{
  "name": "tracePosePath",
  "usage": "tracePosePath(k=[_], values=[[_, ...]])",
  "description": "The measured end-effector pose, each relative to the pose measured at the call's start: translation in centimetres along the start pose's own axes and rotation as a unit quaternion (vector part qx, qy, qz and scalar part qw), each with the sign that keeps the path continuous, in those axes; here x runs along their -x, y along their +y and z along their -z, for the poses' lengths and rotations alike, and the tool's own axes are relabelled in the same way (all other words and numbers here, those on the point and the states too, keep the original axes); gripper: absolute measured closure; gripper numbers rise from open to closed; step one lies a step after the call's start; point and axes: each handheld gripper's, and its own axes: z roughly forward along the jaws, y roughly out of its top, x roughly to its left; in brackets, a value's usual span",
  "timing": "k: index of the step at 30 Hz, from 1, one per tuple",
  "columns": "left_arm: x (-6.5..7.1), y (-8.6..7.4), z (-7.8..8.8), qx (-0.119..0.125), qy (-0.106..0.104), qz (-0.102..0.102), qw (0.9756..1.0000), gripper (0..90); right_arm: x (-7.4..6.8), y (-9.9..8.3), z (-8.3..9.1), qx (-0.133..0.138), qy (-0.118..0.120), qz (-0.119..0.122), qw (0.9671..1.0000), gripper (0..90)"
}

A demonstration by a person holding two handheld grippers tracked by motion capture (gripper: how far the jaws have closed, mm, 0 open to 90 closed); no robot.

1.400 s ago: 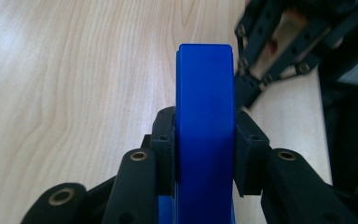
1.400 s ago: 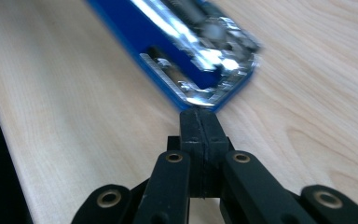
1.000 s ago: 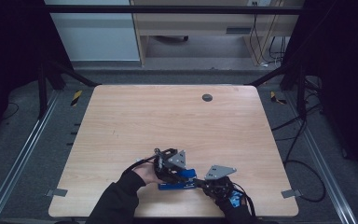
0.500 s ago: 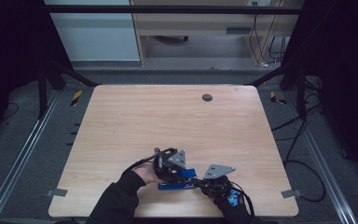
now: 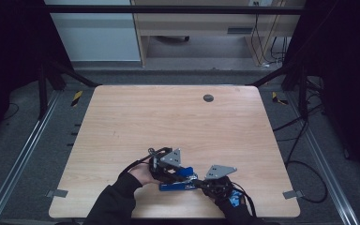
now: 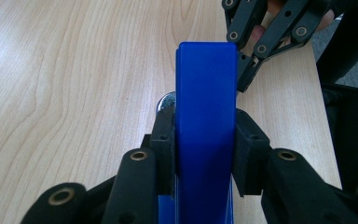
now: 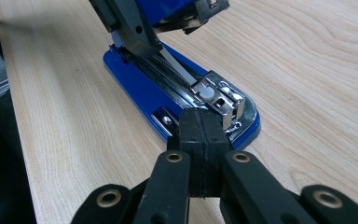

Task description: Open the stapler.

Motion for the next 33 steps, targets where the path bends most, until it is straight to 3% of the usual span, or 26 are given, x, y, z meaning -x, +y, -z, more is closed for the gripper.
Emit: tracePosePath(k=[4,5,11,20,24,26,33], values=[[0.0,-0.1,0.1,0.004,0.000,0.001,1.0000,65.6,-0.1,0.2,0.2,-0.001,0.000,0.006,1.0000,90.0],[0.0,-0.1,0.1,0.004,0.000,0.001,1.0000,65.6,-0.1,0.3,0.5,0.014,0.004,0.010,0.9998,90.0],[-0.1,-0.1,0.1,0.004,-0.002,0.004,1.0000,65.5,0.1,0.6,1.3,0.045,0.002,0.012,0.9989,90.0],[-0.2,0.1,-0.2,-0.004,-0.005,0.015,0.9999,64.9,0.5,1.4,1.5,0.073,0.004,0.015,0.9972,90.0],[-0.2,0.1,-0.2,-0.004,-0.010,0.038,0.9992,59.9,0.6,1.4,1.6,0.076,0.005,0.016,0.9970,90.0],[-0.2,0.1,0.1,-0.010,-0.006,0.046,0.9989,52.0,0.6,1.4,1.5,0.076,0.006,0.015,0.9970,90.0],[0.3,0.0,1.9,-0.011,0.034,0.065,0.9973,47.1,0.6,1.4,1.5,0.076,0.010,0.013,0.9970,90.0]])
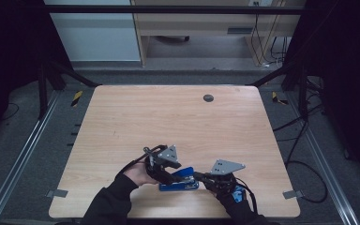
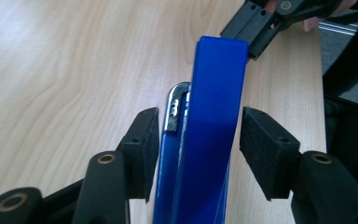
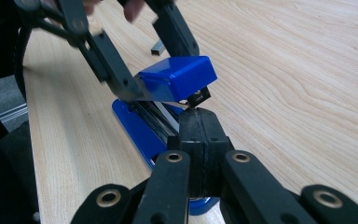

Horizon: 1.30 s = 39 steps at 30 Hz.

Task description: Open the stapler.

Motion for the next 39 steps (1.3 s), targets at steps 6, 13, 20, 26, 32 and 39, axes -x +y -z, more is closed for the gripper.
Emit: tracePosePath(k=[6,13,20,26,32,39], values=[[0.2,-0.8,2.1,0.020,0.040,0.027,0.9986,46.6,0.0,0.0,0.0,-0.001,0.002,-0.003,1.0000,90.0],[0.6,-2.3,3.0,0.053,0.076,0.065,0.9935,55.6,0.1,0.0,0.1,0.005,0.005,-0.005,1.0000,90.0],[1.3,-4.3,3.8,0.077,0.129,0.096,0.9840,66.5,0.1,0.1,0.1,0.006,0.008,-0.004,0.9999,90.0],[2.6,-6.2,4.4,0.115,0.166,0.130,0.9707,75.9,0.1,0.1,0.1,0.006,0.011,-0.003,0.9999,90.0],[2.9,-6.9,3.3,0.119,0.198,0.159,0.9599,82.1,0.0,0.3,0.1,0.006,0.012,-0.001,0.9999,90.0],[4.5,-7.8,2.9,0.186,0.230,0.201,0.9339,86.6,-0.1,0.3,0.0,0.005,0.013,-0.001,0.9999,90.0]])
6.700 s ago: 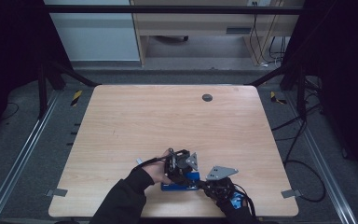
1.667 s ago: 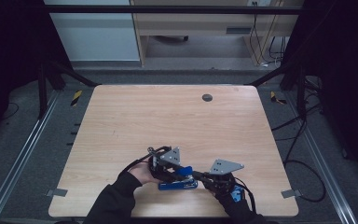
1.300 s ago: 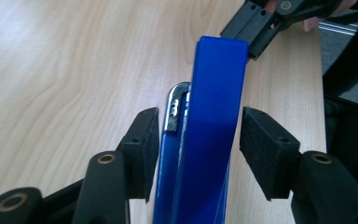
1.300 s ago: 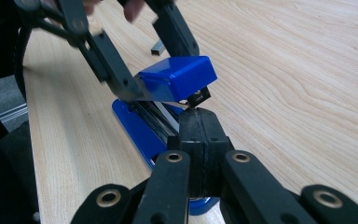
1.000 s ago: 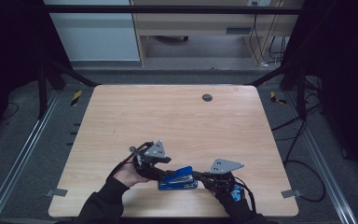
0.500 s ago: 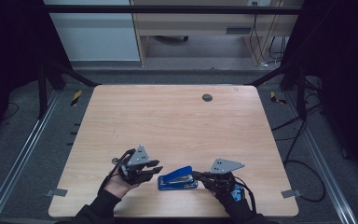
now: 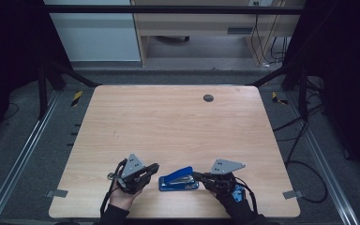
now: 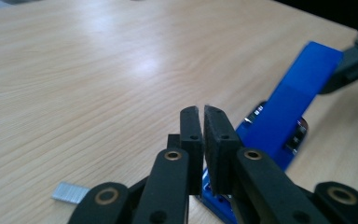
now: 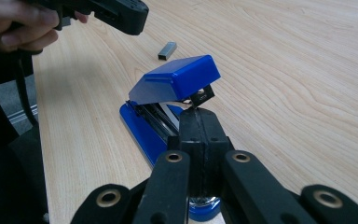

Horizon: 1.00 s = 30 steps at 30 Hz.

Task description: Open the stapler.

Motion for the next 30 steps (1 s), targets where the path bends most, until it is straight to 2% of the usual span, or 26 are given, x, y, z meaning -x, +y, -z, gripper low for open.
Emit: tracePosePath(k=[1,2,5,6,8,10,12,15,16,18,19,21,24,30], values=[[0.2,-0.4,0.0,0.005,0.000,0.009,1.0000,87.3,-0.1,0.0,0.0,0.000,0.000,0.001,1.0000,90.0],[0.5,-0.7,0.1,0.012,0.008,0.012,0.9998,87.7,-0.1,0.0,0.0,0.000,0.000,0.001,1.0000,90.0],[1.5,-1.8,0.3,0.031,0.015,0.021,0.9992,88.0,0.0,0.0,0.0,-0.001,0.001,0.001,1.0000,90.0],[2.2,-2.4,0.4,0.039,0.027,0.024,0.9986,88.6,0.0,0.0,-0.1,-0.001,0.001,0.001,1.0000,90.0],[2.5,-2.8,0.4,0.044,0.030,0.028,0.9982,89.2,0.0,0.0,-0.1,-0.002,0.001,0.001,1.0000,90.0],[3.1,-3.5,0.3,0.053,0.030,0.045,0.9971,89.4,0.0,0.0,-0.1,-0.002,0.002,0.000,1.0000,90.0],[3.8,-4.1,0.2,0.062,0.032,0.053,0.9961,89.5,0.0,0.0,-0.1,-0.002,0.001,0.000,1.0000,90.0],[4.8,-4.8,0.2,0.084,0.026,0.074,0.9934,89.5,0.0,0.0,-0.1,-0.002,0.001,-0.001,1.0000,90.0],[5.5,-5.2,0.0,0.091,0.031,0.071,0.9928,89.6,0.0,0.0,-0.1,-0.002,0.001,-0.003,1.0000,90.0],[5.9,-5.4,-0.1,0.093,0.032,0.068,0.9929,89.6,0.0,0.0,-0.1,-0.001,0.001,-0.003,1.0000,90.0],[6.3,-5.6,-0.3,0.089,0.034,0.060,0.9936,89.6,0.0,0.0,-0.1,-0.001,0.001,-0.003,1.0000,90.0],[6.8,-5.7,-0.7,0.088,0.029,0.059,0.9940,89.6,0.0,0.0,-0.1,-0.001,0.002,-0.004,1.0000,90.0],[7.7,-5.9,-1.6,0.083,0.036,0.052,0.9946,89.6,0.0,0.0,-0.1,-0.001,0.003,-0.004,1.0000,90.0],[8.2,-5.9,-2.5,0.078,0.042,0.049,0.9949,89.6,0.1,0.1,-0.3,0.000,0.006,-0.006,1.0000,90.0]])
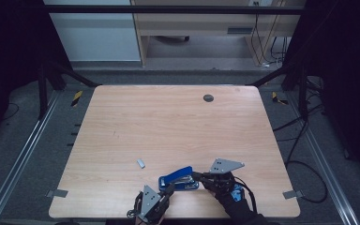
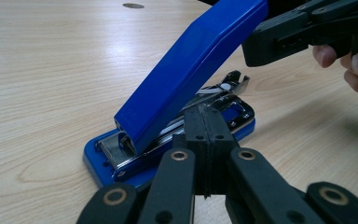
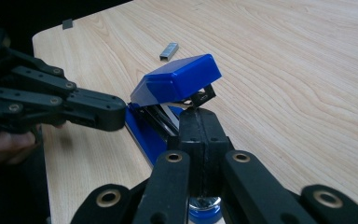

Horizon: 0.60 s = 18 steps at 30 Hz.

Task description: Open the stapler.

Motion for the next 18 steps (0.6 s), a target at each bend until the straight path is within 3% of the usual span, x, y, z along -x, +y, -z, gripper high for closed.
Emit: tracePosePath(k=[12,18], values=[[2.1,0.4,-1.8,-0.015,0.005,-0.025,0.9996,89.6,0.0,0.1,-0.1,0.001,0.002,0.000,1.0000,90.0],[2.8,0.8,-3.0,-0.033,0.007,-0.025,0.9991,89.6,0.1,0.1,0.0,0.004,0.003,-0.001,1.0000,90.0]])
